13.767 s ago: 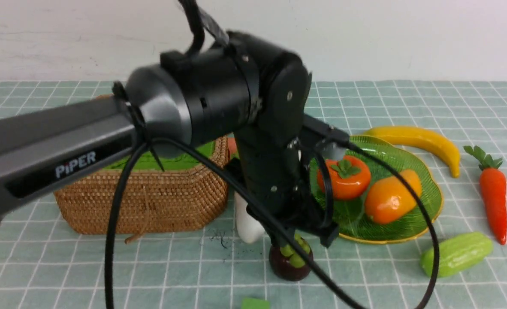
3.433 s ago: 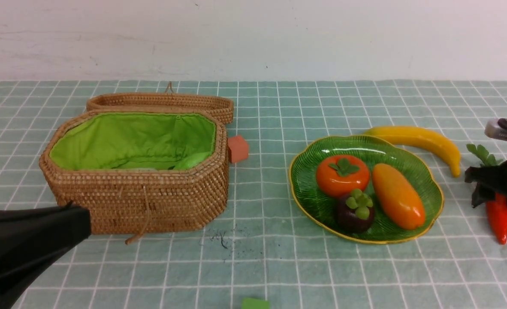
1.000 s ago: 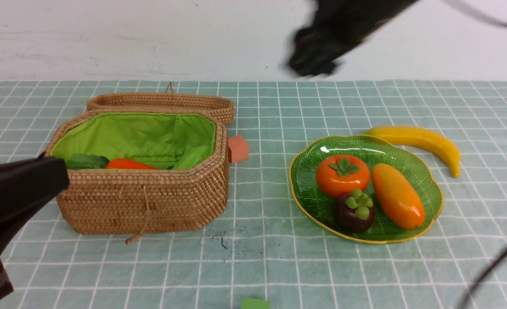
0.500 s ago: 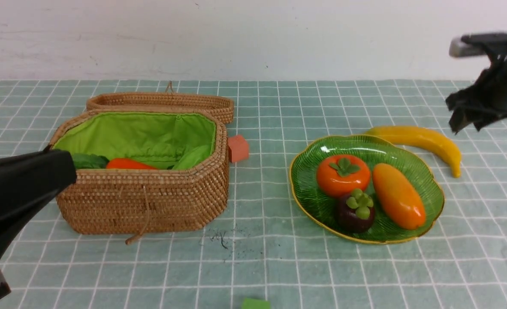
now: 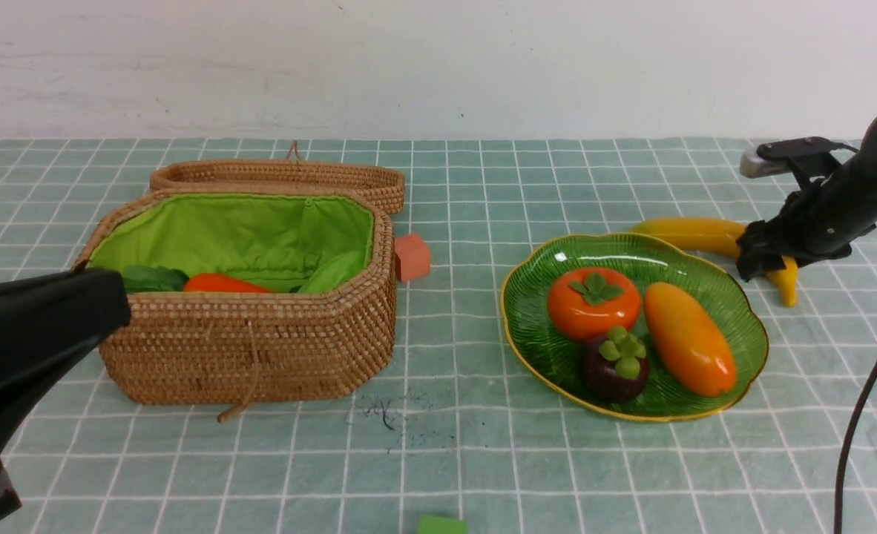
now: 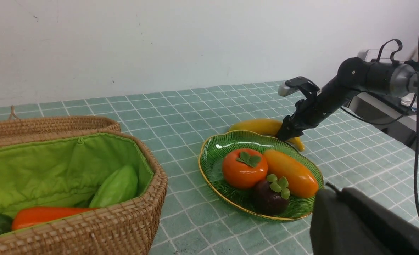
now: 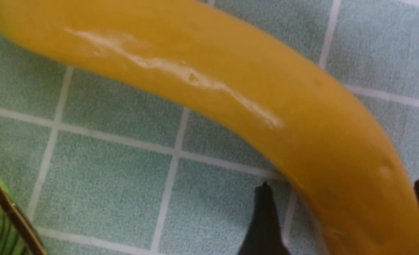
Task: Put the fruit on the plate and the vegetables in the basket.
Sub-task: Use the right arm to grab a banana and put it into the right plate
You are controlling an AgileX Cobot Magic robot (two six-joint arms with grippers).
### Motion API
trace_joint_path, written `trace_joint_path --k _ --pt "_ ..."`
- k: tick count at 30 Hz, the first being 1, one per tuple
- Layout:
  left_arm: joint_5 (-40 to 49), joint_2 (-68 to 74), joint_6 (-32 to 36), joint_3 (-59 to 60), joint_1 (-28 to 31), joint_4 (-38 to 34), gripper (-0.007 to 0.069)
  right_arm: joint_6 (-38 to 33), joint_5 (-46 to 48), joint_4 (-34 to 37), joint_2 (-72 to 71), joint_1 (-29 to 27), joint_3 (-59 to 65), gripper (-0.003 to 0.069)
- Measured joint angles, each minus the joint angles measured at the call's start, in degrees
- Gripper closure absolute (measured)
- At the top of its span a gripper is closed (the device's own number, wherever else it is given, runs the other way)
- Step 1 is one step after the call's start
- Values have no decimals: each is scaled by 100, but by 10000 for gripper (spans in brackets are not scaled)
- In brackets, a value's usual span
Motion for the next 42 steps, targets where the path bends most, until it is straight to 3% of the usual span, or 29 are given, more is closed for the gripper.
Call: trace_joint_path --k 5,14,20,33,36,38,39,40,42 --pt "233 0 0 0 0 0 632 -2 -25 99 31 -1 -12 355" --pt "253 0 -13 0 0 0 632 492 860 188 -375 -6 11 351" --pt "248 0 -13 0 0 0 631 762 1711 315 -1896 118 229 351" --pt "207 0 -17 0 0 -13 631 586 1207 68 -1743 797 1340 351" --pt "220 0 -17 0 0 -26 631 611 1236 77 -1737 803 1340 302" --pt "256 0 -17 0 0 -44 631 617 1346 82 -1737 803 1340 216" --pt "261 0 -17 0 0 -44 631 622 1346 82 -1737 803 1340 208" --pt "292 0 -17 0 0 -44 631 665 1505 82 -1760 803 1340 145" --pt "362 0 -17 0 0 26 631 799 1635 82 -1848 803 1340 113"
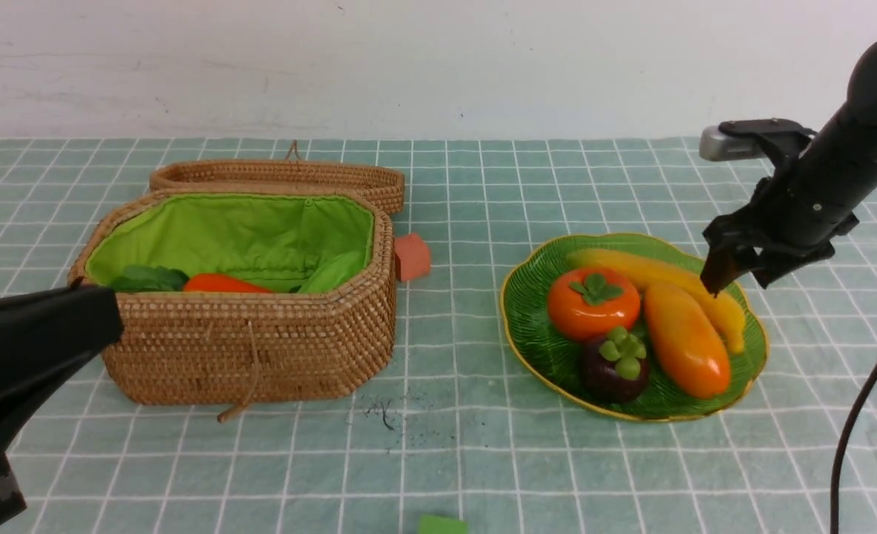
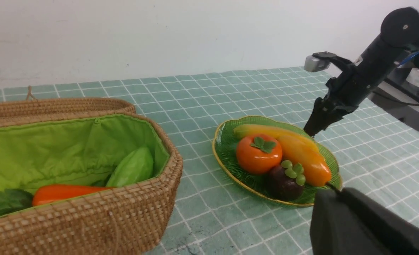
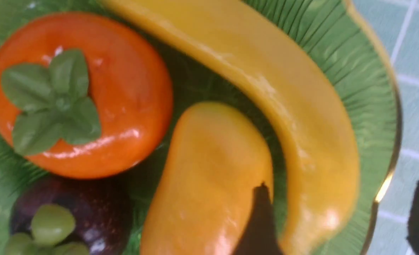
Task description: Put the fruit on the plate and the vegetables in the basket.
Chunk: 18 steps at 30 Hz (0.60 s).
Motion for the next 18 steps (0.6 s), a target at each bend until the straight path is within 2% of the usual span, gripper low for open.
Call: trace_joint_path --k 2,4,9,10,14,18 --pt "94 0 0 0 0 127 631 203 163 -37 -200 0 2 109" --pt "197 0 0 0 0 205 631 387 387 -93 -495 0 2 144" --pt "289 -204 0 7 0 231 632 576 802 -111 -1557 0 239 351" --pt "284 -451 0 117 0 255 637 605 821 -99 -2060 0 485 447" --pt "194 -1316 0 725 0 284 637 680 867 -104 -3410 0 1498 629" --pt "-200 -2133 0 1561 0 455 637 781 923 -91 -4736 0 2588 673"
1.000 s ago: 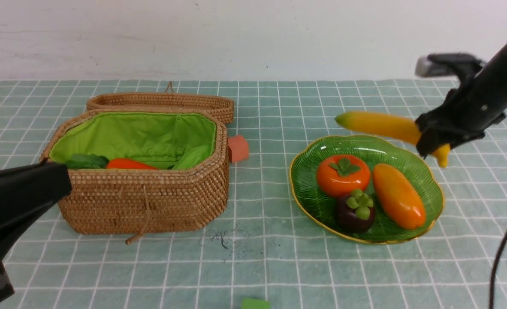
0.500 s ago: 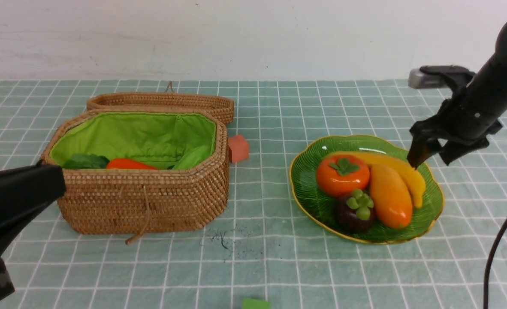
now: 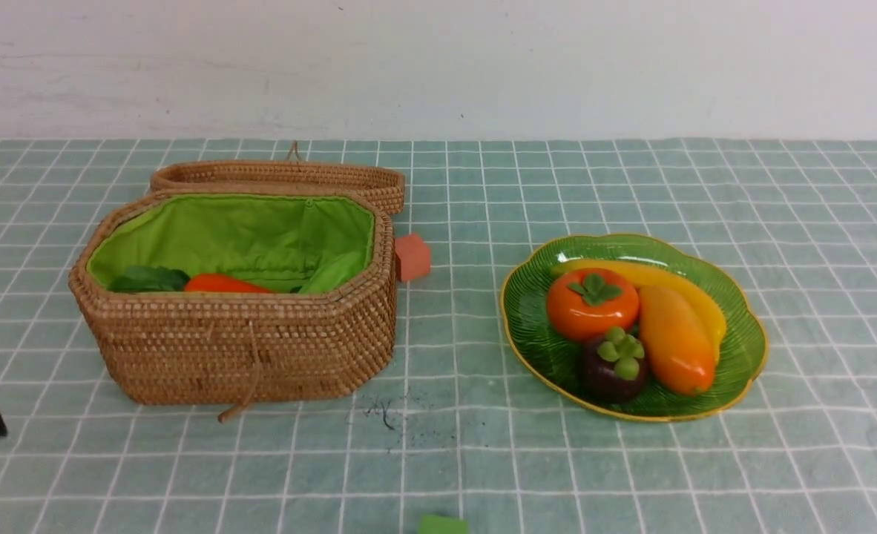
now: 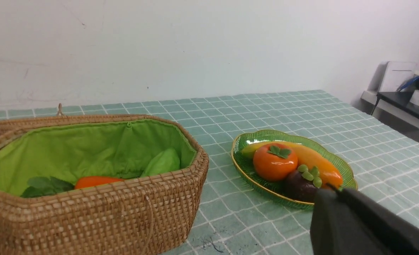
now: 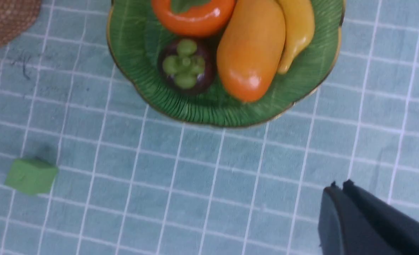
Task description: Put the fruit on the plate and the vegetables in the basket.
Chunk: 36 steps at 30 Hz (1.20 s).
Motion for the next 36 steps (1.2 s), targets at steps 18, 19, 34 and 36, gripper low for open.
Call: trace_joint_path --k 18,19,34,36 --pt "-695 -667 0 1130 0 755 637 1487 -2277 -406 -5213 0 4269 645" --pt "-649 -667 0 1130 0 755 637 1515 -2509 -427 -5308 0 4380 643" --pt "286 -667 0 1153 0 749 636 1601 -3315 -490 -5251 0 4880 606" --pt "452 -667 0 1153 0 749 635 1589 -3311 -586 -5251 0 4880 603"
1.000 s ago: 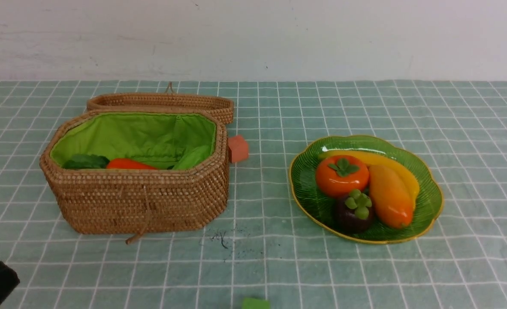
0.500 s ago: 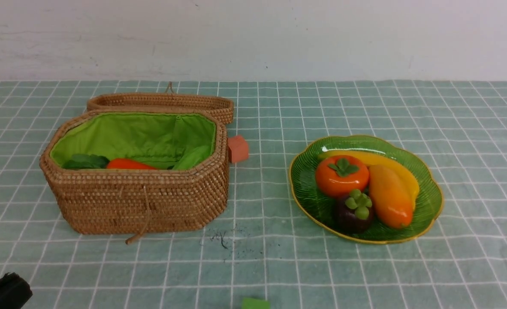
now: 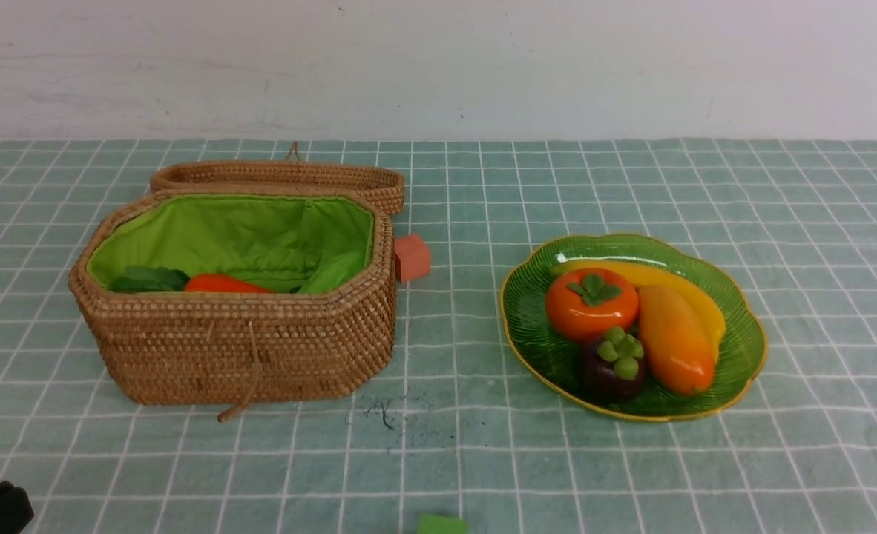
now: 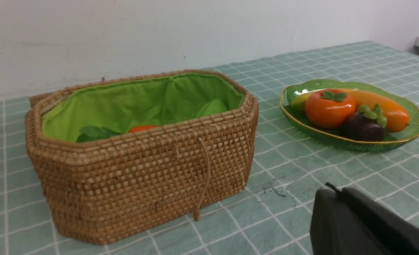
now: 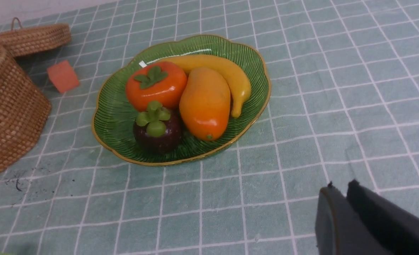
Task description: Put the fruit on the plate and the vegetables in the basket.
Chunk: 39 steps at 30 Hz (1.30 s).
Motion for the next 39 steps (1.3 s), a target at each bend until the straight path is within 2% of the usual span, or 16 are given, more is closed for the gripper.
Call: trace_joint_path --k 6,11,13,39 --pt "304 0 0 0 0 -22 633 -313 -589 -458 -389 0 625 664" --pt "484 -5 0 0 0 -20 629 -225 -1604 -803 -1713 0 2326 676" --pt "531 -11 0 0 0 -20 627 -207 -1750 -861 -1820 0 2681 676" --pt "637 -11 0 0 0 -32 611 -162 -1668 -892 -1837 0 2753 673"
